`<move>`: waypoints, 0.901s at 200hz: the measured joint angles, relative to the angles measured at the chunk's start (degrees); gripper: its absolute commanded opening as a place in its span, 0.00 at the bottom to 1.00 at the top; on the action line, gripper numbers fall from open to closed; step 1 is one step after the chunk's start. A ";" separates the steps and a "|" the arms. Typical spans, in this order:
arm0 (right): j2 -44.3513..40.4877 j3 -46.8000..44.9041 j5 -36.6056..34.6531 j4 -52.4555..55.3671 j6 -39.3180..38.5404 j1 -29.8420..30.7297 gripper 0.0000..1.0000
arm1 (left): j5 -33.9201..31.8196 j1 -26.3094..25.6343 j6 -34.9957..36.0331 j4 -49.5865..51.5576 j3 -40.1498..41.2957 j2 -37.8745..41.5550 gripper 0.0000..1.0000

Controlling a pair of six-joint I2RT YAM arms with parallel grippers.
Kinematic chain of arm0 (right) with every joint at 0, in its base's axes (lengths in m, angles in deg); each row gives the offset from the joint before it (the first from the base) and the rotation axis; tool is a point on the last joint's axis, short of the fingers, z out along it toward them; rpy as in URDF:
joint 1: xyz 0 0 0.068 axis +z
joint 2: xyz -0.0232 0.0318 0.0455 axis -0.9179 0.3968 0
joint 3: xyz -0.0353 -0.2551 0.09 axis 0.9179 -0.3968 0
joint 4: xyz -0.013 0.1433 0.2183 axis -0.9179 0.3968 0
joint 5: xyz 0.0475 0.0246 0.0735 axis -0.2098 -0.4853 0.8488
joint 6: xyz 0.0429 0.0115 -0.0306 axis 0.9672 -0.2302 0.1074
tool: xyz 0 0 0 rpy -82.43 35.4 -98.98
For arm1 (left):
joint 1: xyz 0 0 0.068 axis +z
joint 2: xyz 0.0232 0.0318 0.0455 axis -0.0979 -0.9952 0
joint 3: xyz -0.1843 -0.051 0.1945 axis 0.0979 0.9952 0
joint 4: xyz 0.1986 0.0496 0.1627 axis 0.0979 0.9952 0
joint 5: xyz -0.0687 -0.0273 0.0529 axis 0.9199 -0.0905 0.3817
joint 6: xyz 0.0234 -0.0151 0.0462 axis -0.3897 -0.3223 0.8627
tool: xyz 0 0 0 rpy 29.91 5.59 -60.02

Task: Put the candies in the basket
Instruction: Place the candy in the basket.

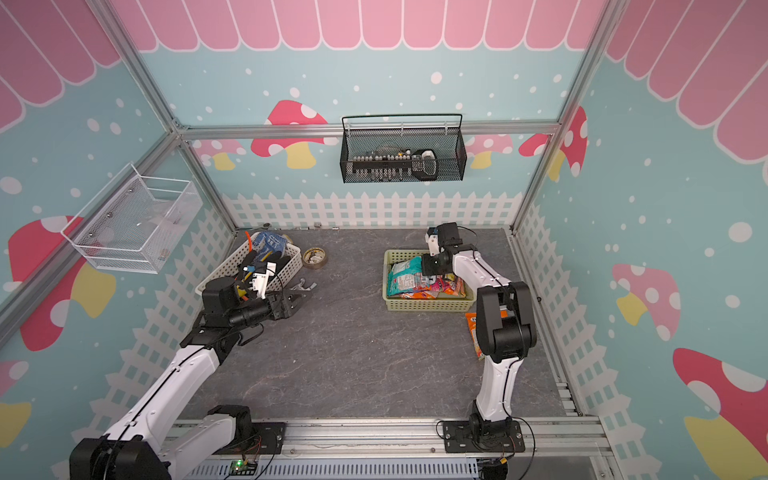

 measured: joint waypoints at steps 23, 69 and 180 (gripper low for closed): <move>-0.02 -0.02 -0.70 -0.17 0.37 0.00 0.11 | 0.00 0.00 0.00 0.04 0.00 -0.35 0.99; -2.51 -0.59 0.48 -0.50 1.25 -0.11 0.41 | -1.22 -0.04 0.00 0.09 0.00 -0.33 0.99; -39.60 -26.86 -7.58 -0.33 24.85 -0.07 0.94 | -2.71 -10.67 -0.79 0.31 0.00 -0.55 0.99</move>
